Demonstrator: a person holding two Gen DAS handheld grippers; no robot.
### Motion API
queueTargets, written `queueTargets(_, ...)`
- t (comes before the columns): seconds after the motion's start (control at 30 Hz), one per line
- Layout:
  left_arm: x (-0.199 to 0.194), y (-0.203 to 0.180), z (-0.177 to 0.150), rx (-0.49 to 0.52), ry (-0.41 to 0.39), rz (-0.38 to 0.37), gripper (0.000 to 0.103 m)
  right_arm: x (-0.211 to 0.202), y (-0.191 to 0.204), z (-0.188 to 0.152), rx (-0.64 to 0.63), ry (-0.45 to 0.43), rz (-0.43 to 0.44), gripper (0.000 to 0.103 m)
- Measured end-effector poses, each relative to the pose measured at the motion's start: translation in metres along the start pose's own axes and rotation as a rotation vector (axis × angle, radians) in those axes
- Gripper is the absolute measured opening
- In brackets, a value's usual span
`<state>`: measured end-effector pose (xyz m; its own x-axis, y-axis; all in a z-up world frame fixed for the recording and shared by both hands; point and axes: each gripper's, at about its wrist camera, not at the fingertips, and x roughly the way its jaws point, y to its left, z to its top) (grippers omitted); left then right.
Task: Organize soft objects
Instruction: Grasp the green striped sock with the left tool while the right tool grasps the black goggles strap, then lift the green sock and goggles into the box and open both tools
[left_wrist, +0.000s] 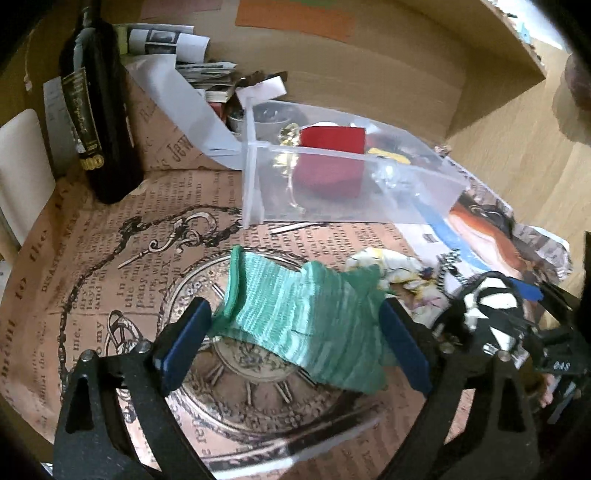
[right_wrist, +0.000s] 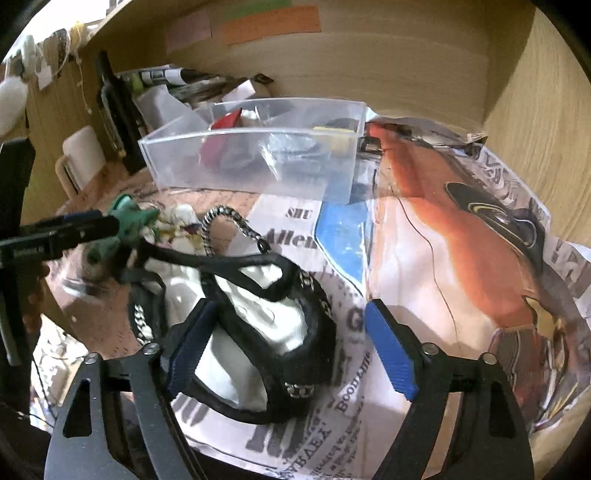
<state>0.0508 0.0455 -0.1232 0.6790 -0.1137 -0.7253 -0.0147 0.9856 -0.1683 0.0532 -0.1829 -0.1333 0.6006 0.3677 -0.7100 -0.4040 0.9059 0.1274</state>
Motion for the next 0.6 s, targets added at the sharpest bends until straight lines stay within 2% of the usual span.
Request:
queueTargets(0.17, 0.009, 0.006, -0.001, -0.04, -0.008, -0.003, 0.093, 0.0, 0.001, -0.004, -0.012, -0.012, -0.024, 0.056)
queueTargets(0.23, 0.011, 0.009, -0.003, -0.052, -0.015, -0.002, 0.089, -0.001, -0.001, -0.004, -0.003, -0.021, -0.031, 0.045)
queueTargets(0.33, 0.009, 0.011, -0.005, -0.065, -0.02, -0.003, 0.078, -0.003, -0.005, -0.002, 0.02, -0.033, -0.021, 0.034)
queueTargets(0.43, 0.006, 0.013, -0.007, -0.075, -0.024, -0.019, 0.063, -0.005, -0.007, 0.0, 0.031, -0.045, -0.012, 0.026)
queueTargets(0.53, 0.005, 0.014, -0.006, -0.078, -0.022, -0.025, 0.048, -0.008, -0.007, 0.001, 0.035, -0.06, -0.008, 0.023)
queueTargets(0.6, 0.005, 0.015, -0.006, -0.084, -0.016, -0.048, 0.034, -0.011, -0.007, 0.002, 0.036, -0.074, -0.006, 0.021)
